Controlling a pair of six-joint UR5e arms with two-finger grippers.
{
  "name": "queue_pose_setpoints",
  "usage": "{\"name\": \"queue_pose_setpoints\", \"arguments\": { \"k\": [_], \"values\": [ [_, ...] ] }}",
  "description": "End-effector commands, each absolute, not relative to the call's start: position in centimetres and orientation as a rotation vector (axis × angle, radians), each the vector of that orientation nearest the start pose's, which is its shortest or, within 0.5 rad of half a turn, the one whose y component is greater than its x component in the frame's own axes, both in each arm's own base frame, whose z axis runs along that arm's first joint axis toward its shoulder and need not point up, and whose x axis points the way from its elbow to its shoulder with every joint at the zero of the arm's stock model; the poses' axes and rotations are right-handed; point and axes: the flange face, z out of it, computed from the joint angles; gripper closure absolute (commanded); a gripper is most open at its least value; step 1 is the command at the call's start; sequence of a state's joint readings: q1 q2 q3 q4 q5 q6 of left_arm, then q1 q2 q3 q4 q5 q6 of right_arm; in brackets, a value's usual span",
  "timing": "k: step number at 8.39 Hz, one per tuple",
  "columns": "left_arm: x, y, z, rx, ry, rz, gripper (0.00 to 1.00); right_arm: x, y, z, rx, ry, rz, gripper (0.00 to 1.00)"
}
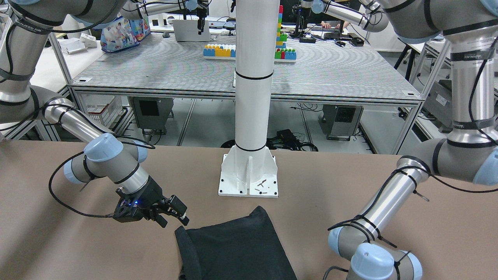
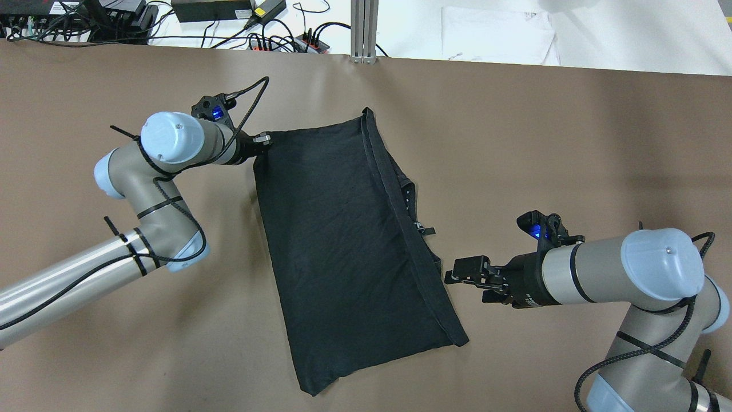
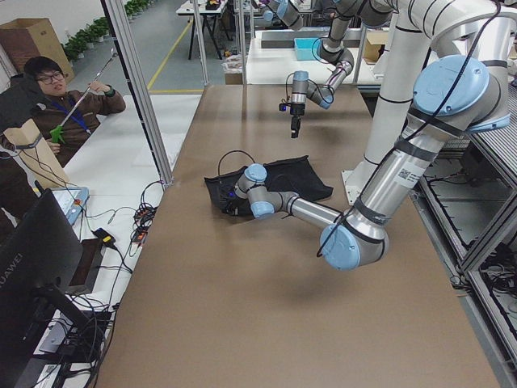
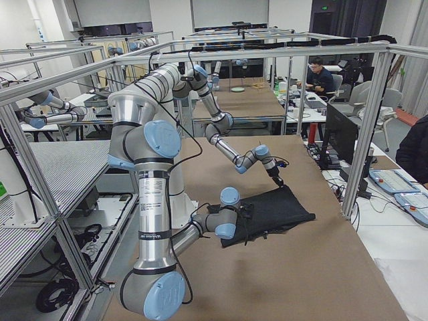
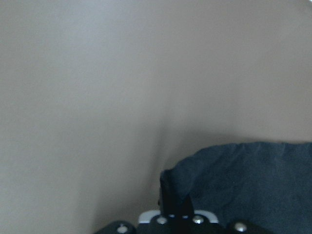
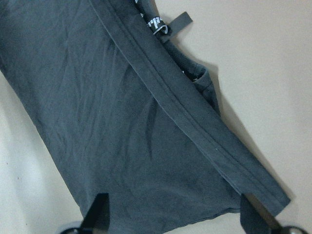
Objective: Fold clothes
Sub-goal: 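Grasp the far corner with the left gripper and drag it away from the robot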
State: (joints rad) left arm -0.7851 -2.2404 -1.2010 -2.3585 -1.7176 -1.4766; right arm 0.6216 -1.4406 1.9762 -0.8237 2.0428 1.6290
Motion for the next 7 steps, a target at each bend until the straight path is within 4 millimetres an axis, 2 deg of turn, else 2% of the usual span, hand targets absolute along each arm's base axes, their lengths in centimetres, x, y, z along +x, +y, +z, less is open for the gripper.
{"name": "queue_pose_setpoints", "arguments": {
  "k": [1,4,7],
  "values": [
    [46.8,-69.3,30.9,0.386,1.001,-0.538,1.0,-35.9,-36.7,31.1,-0.024,-1.323,0.285,0.06],
    [49.7,-72.9,26.3,0.42,0.969,-0.569,1.0,-36.3,-36.6,31.1,0.008,-1.32,0.304,0.06],
    [50.1,-72.8,25.9,0.444,0.961,-0.576,1.0,-36.3,-36.6,31.1,0.008,-1.32,0.301,0.06]
  ]
}}
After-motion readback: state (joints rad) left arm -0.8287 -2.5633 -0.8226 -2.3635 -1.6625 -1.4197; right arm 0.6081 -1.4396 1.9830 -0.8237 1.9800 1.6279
